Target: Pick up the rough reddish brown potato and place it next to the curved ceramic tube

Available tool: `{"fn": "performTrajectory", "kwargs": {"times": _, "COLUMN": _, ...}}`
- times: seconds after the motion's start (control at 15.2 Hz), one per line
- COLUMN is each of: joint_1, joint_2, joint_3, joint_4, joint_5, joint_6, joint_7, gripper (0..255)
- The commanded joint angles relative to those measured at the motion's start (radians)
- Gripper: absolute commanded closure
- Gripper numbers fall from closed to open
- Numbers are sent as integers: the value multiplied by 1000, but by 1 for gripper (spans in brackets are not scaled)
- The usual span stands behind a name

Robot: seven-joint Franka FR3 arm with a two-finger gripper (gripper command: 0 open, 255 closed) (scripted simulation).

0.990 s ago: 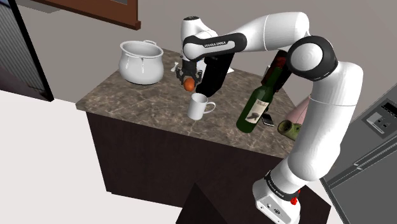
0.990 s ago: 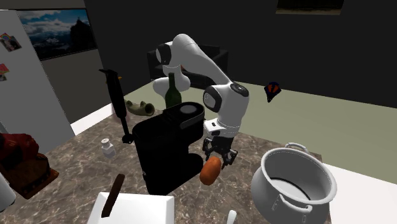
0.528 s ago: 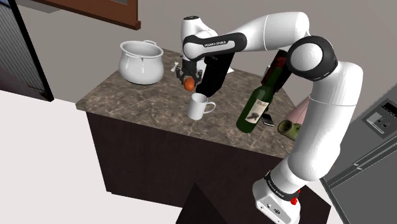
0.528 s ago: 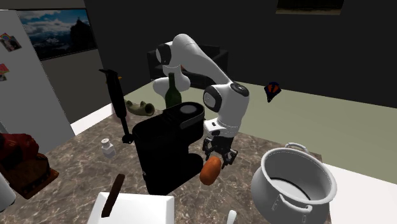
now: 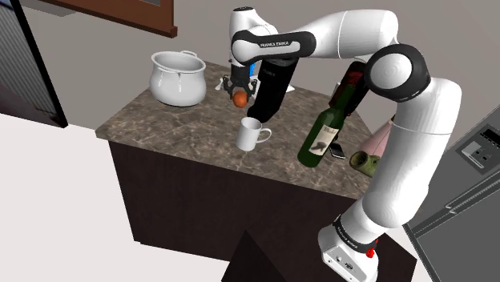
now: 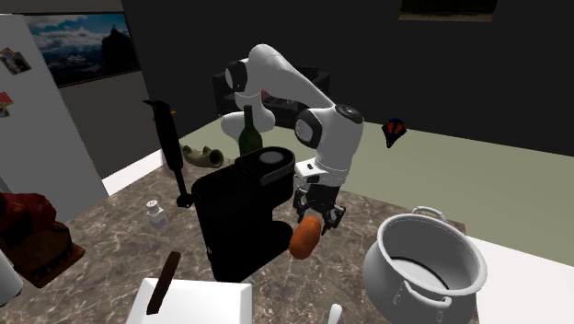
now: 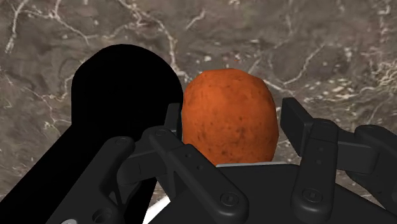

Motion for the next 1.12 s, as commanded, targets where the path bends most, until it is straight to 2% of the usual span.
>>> {"fn": "performTrajectory", "kwargs": {"times": 0.0, "joint_1": -1, "joint_2": -9, "joint_3": 0, "joint_4": 17, "joint_5": 4, "joint_6": -24, "joint_7": -8, "gripper": 255}}
{"fn": "performTrajectory", "kwargs": {"times": 1.06, "joint_1": 10, "joint_2": -19, "joint_3": 5, "joint_4": 215, "joint_5": 16, "joint_6": -228, "joint_7": -51, "gripper": 255}}
